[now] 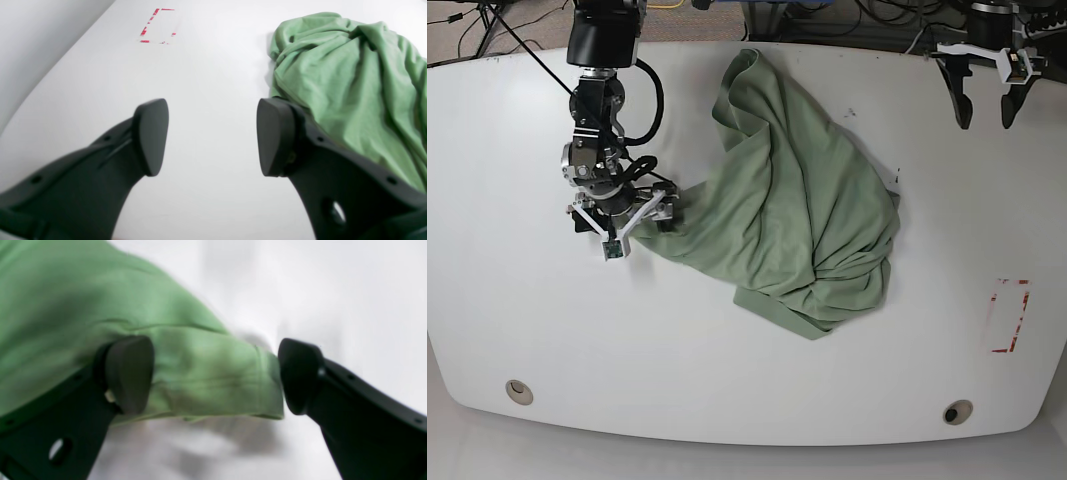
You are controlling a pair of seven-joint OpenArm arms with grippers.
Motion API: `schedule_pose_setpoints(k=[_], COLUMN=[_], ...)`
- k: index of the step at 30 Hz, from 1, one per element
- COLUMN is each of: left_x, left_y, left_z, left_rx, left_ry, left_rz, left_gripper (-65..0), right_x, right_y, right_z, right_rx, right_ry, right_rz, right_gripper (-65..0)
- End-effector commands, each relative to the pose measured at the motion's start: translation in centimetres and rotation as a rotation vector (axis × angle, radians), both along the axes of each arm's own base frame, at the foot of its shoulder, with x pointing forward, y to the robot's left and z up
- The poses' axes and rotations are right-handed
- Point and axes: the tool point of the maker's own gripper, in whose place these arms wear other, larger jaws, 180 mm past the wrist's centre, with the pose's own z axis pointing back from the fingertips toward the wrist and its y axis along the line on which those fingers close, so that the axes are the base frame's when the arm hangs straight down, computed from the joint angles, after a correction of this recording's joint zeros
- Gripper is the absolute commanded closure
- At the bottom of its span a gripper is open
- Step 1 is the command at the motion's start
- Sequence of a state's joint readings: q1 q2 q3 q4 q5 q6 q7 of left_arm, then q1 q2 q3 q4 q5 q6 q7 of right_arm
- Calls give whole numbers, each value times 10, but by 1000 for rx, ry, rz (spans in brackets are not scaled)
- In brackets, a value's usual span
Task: Layout the t-shirt on the table in an organized manner, then fold the t-shirt properly
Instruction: 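Lower the right gripper to the green shirt's edge and pinch it, then reach the left gripper to the shirt's opposite edge and grasp it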
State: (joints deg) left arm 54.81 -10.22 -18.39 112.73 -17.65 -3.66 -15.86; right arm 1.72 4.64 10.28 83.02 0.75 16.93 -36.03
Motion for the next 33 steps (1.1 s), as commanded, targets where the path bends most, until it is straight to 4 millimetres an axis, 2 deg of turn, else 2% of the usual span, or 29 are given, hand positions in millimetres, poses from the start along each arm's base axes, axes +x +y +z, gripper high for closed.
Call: schedule_pose_setpoints(k=[1,4,11,15,20,24,28,31,33], left_x=[0,1,2,1,2,9,20,33,44], left_y=[1,1,1,1,2,4,4,5,4], left_z=[9,9,10,9,5,-10,-20,-20,-17], left_rx=[13,13,13,13,13,-4,-18,-24,-28], left_ry=[-26,-27,-32,-30,-20,51,107,106,93], left_rz=[-6,-6,-6,-6,-4,7,12,15,14], left_gripper=[-394,-394,-394,-394,-394,-394,-394,-394,-394], right_x=[7,3,-4,-4,-3,4,13,22,23], right_y=[-7,-13,-18,-20,-22,-25,-27,-24,-22], right_z=[11,8,5,15,46,78,120,165,182], right_rx=[2,9,14,1,-37,-73,-112,-137,-143], right_ry=[-42,-37,-29,-54,-136,-222,-332,-451,-495], right_rz=[-8,-32,-54,-50,-40,-23,-6,3,7], right_gripper=[-499,-422,-144,-11,-8,-2,-2,-2,-2])
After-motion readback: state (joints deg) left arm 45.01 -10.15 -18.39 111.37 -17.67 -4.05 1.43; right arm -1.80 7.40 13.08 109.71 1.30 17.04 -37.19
